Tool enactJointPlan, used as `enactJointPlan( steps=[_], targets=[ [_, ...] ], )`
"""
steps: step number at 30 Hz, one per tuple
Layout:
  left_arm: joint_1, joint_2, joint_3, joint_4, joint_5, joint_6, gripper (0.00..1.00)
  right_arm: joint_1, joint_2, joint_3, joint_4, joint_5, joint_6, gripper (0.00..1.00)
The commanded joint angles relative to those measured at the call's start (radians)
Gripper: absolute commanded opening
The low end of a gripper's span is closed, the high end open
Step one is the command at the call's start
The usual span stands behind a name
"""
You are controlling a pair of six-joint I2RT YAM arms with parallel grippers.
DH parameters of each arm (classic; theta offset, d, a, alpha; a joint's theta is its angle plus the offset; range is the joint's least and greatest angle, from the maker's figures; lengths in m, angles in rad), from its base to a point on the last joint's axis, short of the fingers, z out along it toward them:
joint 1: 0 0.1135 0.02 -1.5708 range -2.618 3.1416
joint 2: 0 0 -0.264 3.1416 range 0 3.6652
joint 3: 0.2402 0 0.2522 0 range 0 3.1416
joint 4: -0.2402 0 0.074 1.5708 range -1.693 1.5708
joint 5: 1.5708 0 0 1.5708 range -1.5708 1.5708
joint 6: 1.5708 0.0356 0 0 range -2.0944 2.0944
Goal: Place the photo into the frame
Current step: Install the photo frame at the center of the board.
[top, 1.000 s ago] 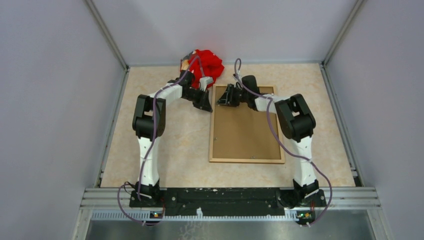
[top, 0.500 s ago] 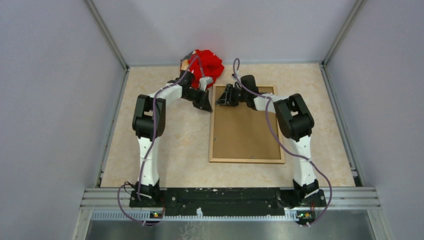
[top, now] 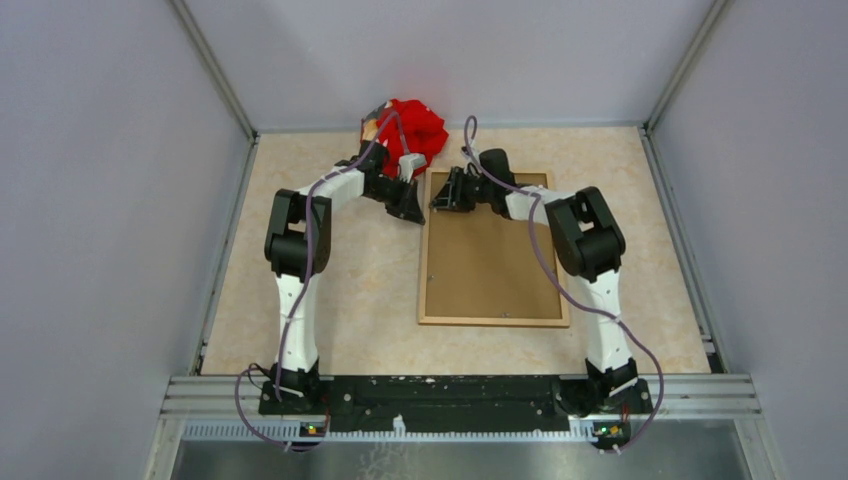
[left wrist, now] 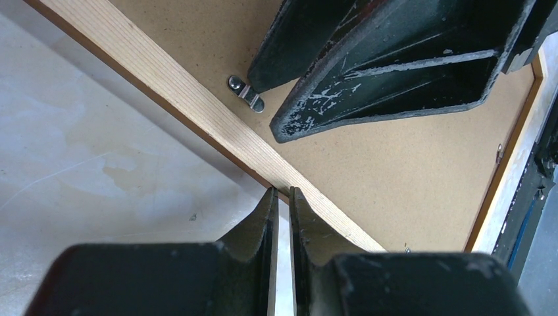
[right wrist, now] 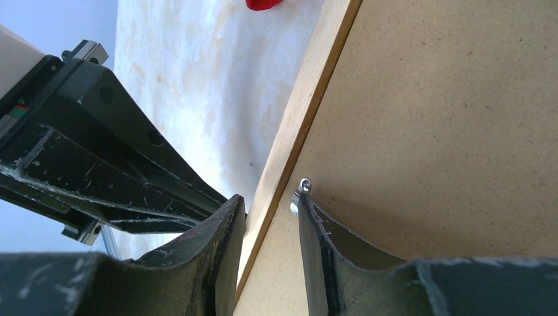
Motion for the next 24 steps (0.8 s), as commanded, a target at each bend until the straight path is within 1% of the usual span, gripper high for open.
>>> enactJointPlan(
  steps=[1,8,14,17,24],
  targets=[
    [-0.015,-0.013,-0.029,-0.009,0.006,0.029,0.15,0.015,0.035,0.048,0.005,0.021,0.001,0.37],
    [-0.015,-0.016,-0.027,-0.009,0.004,0.031,0.15,0.025,0.037,0.030,0.036,0.019,0.031,0.37],
    [-0.014,-0.015,-0.027,-0.007,0.006,0.029,0.15,0.042,0.018,-0.037,0.128,0.050,0.094,0.36],
    [-0.015,-0.016,-0.024,-0.007,0.008,0.029,0.15,0.054,0.020,-0.041,0.135,0.086,0.103,0.37],
    [-0.015,-0.020,-0.027,-0.015,0.008,0.036,0.15,0.056,0.010,-0.053,0.144,0.119,0.119,0.36]
  ],
)
